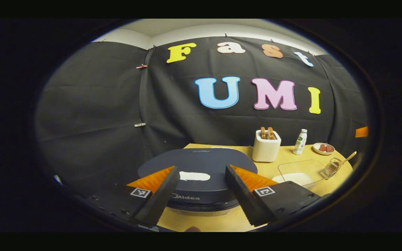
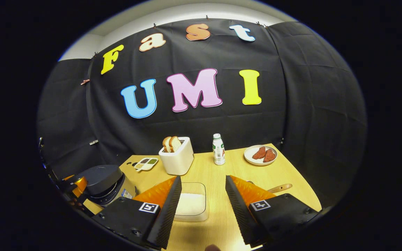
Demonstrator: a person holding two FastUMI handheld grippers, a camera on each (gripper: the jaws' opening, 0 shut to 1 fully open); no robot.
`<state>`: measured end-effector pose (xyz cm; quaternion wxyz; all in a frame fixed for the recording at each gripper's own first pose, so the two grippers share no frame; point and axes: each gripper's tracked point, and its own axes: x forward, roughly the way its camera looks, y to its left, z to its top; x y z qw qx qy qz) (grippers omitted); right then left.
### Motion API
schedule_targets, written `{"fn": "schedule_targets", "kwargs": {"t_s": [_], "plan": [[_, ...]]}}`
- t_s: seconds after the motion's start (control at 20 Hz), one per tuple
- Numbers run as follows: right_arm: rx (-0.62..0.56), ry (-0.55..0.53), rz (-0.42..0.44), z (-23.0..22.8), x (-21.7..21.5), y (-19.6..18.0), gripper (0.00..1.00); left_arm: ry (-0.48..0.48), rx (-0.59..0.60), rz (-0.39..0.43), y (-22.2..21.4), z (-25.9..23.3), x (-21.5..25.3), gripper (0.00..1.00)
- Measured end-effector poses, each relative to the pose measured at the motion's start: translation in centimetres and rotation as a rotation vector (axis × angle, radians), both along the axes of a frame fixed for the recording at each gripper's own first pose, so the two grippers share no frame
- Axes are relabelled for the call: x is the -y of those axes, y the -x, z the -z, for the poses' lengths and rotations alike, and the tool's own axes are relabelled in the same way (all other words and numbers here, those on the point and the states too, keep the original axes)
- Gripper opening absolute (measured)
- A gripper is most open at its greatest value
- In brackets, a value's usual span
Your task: Close the left gripper, press the button to open the rice cooker; take a wooden spoon from the chopstick holder with the right hand, scoop a spoonful of rice and pour it into the rice cooker, then put the wooden spoon back into the chopstick holder.
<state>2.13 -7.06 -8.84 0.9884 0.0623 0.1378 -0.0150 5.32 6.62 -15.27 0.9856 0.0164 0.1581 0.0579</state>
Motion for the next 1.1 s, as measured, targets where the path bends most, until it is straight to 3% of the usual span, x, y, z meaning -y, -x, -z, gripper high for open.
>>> {"fn": "schedule_targets", "kwargs": {"t_s": [0.45,1.1], "plan": [[-0.013,-0.001,-0.008,0.6,-0.3,0.0,0.8,0.021,-0.057,-0.015,1.0,3.6,0.1,0.93],[-0.029,0.006,0.011,1.1,0.4,0.1,0.8,0.022,0.024,-0.029,1.3,4.7,0.5,0.95]]}}
